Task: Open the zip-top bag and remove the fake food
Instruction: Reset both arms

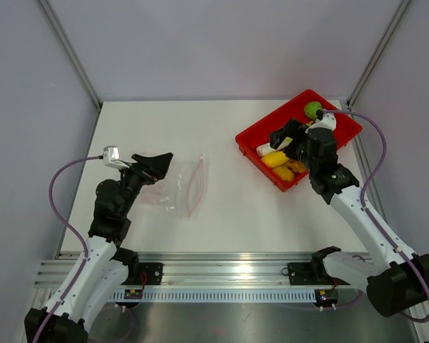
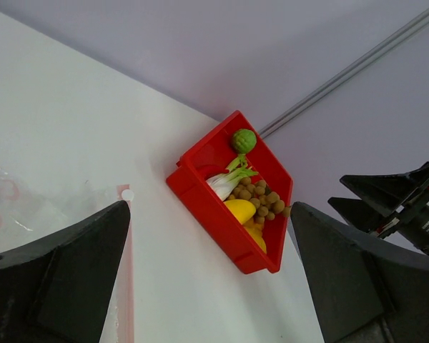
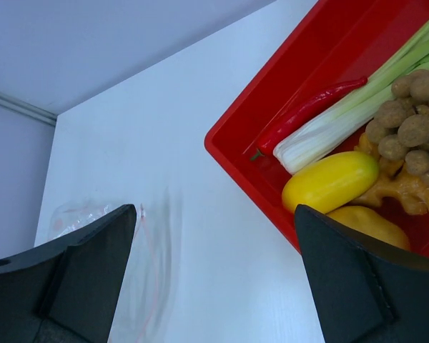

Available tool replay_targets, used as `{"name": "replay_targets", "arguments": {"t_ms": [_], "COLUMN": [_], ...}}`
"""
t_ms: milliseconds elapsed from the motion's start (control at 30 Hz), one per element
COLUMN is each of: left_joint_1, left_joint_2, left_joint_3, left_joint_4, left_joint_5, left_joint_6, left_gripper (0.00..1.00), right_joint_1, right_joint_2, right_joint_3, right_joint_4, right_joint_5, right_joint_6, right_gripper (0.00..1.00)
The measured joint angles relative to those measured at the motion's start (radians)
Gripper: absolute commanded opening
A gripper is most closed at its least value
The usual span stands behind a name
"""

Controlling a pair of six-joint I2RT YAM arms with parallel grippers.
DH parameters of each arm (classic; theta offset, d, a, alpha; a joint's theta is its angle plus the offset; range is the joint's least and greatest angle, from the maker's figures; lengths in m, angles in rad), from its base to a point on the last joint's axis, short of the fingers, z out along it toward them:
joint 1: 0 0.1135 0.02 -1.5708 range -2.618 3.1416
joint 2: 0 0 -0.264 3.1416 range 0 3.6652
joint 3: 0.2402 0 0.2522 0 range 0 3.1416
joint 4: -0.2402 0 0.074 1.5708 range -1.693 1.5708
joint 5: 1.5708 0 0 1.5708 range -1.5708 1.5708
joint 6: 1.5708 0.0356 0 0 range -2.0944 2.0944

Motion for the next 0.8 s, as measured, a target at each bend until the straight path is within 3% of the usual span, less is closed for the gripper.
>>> {"name": "replay_targets", "arguments": {"t_ms": [233,800], "left_joint_1": [-0.001,-0.003], "left_joint_2": [-0.043,-0.018], "left_joint_3": [-0.001,-0.001], "left_joint_4": [-0.018,-0.028], "left_joint_5": [0.001,0.018], "left_joint_6": [0.000,0.007], "left_gripper": [0.99,0.99], "right_joint_1": [0.000,0.000], "right_joint_2": [-0.057,-0.072], "right_joint_3": [-0.077,-0.089], "right_joint_4": [-0.004,0.000], "right_joint_5": [-0.077,-0.085], "right_joint_6": [0.016,0.019], "right_gripper": [0.99,0.99]}}
